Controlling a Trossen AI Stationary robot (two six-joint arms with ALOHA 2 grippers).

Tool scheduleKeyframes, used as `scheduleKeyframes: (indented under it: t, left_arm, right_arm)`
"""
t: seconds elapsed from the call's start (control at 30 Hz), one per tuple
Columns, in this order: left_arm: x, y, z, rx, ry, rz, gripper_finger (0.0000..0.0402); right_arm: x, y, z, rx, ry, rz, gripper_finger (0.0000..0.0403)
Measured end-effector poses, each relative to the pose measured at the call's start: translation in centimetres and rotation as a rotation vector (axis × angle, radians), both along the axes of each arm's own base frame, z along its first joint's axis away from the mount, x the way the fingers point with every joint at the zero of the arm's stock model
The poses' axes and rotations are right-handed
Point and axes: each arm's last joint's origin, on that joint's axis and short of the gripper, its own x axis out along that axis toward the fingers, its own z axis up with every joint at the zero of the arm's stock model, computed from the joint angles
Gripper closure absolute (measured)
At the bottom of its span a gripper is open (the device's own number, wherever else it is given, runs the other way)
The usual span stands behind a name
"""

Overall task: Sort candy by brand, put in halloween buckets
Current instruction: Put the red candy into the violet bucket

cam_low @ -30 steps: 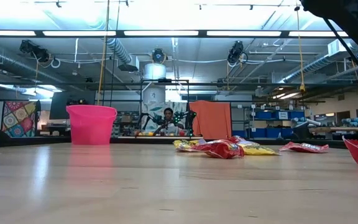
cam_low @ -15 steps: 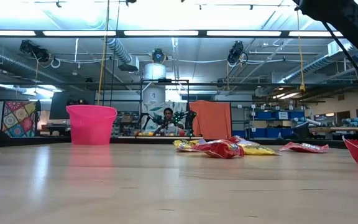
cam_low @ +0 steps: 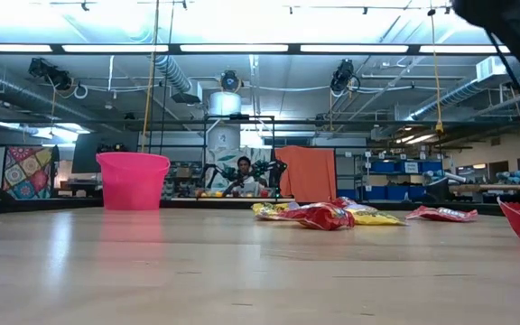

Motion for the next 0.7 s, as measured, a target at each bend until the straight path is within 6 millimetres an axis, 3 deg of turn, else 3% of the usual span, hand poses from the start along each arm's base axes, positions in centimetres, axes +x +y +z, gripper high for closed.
scheduleKeyframes:
  t: [0.1,0.17,0.37,0.5,0.7]
  left_arm:
    - [0.3,-0.7,-0.4,-0.032,0.008,-0.027,0.0393]
    - [0.8,-1.4,-1.2,-0.030,0.039,-0.052,0.0393]
    - [1.8,-3.7,-6.4,-0.029,0.272,-0.128,0.0393]
    - [1.4,-5.5,-9.7,-0.083,0.438,-0.156,0.0393]
    - [0.8,-8.5,-10.4,-0.152,0.398,-0.135,0.0394]
  right_arm:
    - [-3.5,-0.6,3.0,-0.029,-0.035,-0.048,0.0199]
    - [-5.1,-1.0,3.9,-0.025,-0.008,-0.074,0.0199]
    - [-6.9,-0.9,2.2,-0.040,0.243,-0.154,0.0199]
    - [-10.0,1.1,3.2,-0.105,0.342,-0.198,0.0199]
    - [-11.4,3.5,2.1,-0.114,0.554,-0.221,0.0199]
